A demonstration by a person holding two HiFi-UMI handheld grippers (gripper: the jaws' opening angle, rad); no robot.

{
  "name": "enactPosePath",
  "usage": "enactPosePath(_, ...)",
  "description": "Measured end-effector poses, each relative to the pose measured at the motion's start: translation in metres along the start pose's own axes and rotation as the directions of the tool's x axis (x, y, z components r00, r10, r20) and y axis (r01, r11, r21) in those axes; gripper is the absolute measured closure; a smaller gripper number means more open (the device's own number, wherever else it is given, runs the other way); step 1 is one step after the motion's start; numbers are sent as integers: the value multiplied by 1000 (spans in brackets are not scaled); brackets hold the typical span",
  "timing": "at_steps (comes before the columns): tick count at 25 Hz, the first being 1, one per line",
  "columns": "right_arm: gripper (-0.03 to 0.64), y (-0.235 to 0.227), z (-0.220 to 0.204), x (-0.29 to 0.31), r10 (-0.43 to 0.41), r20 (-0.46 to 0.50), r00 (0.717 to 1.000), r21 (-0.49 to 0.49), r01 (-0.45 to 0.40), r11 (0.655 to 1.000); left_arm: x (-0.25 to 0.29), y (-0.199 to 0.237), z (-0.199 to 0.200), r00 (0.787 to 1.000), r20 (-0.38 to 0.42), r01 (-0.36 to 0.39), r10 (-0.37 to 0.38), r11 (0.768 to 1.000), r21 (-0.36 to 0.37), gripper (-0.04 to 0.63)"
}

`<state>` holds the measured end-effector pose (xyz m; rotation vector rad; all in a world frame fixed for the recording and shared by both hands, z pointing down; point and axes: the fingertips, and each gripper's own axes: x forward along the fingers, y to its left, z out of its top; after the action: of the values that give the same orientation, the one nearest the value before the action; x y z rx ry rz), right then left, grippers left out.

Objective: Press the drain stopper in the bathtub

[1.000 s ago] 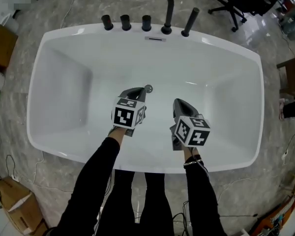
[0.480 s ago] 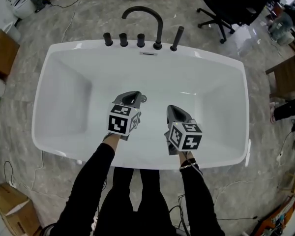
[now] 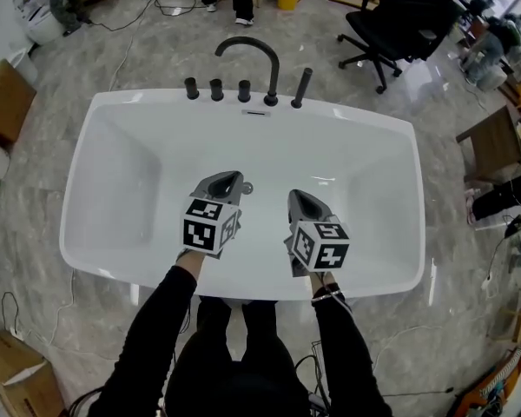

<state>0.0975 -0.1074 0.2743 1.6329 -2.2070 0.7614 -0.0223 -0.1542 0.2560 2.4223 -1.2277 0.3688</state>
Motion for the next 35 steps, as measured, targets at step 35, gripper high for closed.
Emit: enactPosePath(35, 615, 46, 31, -33, 23, 87, 996, -140, -11, 990, -67, -11, 30, 996, 87, 12, -15, 999, 39, 592)
